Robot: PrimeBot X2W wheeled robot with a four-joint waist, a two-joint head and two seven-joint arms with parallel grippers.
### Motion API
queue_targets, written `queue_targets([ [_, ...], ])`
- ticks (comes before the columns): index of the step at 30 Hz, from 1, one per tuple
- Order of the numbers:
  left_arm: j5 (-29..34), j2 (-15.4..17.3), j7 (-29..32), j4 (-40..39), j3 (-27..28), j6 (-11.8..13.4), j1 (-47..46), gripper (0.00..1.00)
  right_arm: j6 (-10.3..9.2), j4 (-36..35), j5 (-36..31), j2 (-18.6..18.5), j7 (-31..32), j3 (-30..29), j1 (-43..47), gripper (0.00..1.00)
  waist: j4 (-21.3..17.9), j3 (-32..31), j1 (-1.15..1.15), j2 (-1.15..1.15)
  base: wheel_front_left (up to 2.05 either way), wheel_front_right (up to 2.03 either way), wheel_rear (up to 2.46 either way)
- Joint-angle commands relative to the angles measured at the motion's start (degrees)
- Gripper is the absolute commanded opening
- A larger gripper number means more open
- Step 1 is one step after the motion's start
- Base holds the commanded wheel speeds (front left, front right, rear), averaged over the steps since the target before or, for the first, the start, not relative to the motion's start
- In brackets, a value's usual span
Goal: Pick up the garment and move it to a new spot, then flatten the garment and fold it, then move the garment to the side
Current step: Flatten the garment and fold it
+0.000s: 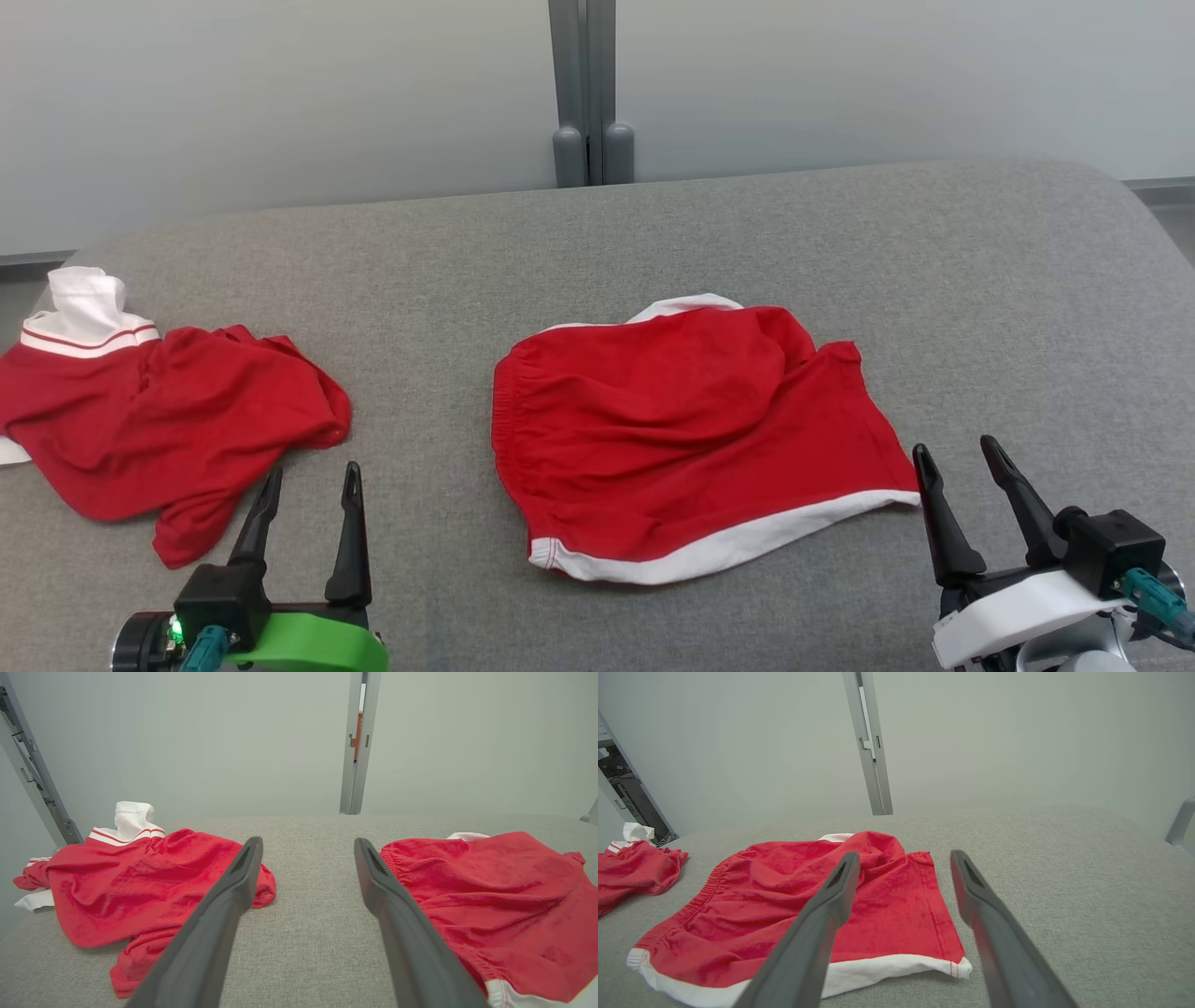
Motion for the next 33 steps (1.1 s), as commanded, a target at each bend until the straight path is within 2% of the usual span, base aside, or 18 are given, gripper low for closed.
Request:
queue_targets([
  [1,0.36,0.30,-0.03,-0.10,0.00,0.13,0.41,1.00,-0.08,0.15,-0.36,0.06,-0.18,0.01,0.21,1.00,0.01,0.04,0.00,0.00,0.00,0.00,0.00],
  [5,0.37,0.18,-0.03,-0.21,-0.15,0.34,0.63,1.00,-0.08,0.51,-0.46,-0.05,-0.18,0.00,0.09,1.00,-0.05,0.15,0.00,0.00,0.00,0.00,0.00],
  [14,0.74,-0.29,-0.02,2.13,-4.01,-1.08,-0.83,1.00,-0.08,4.00,-1.20,-0.57,-0.18,-0.78,-1.05,1.00,0.19,1.29,0.00,0.00,0.00,0.00,0.00],
  [33,-1.23,-1.05,-0.02,15.92,-19.90,-3.26,-7.79,1.00,-0.08,19.97,-0.43,-1.43,-0.18,-0.82,-11.09,1.00,-0.44,7.98,0.00,0.00,0.00,0.00,0.00],
])
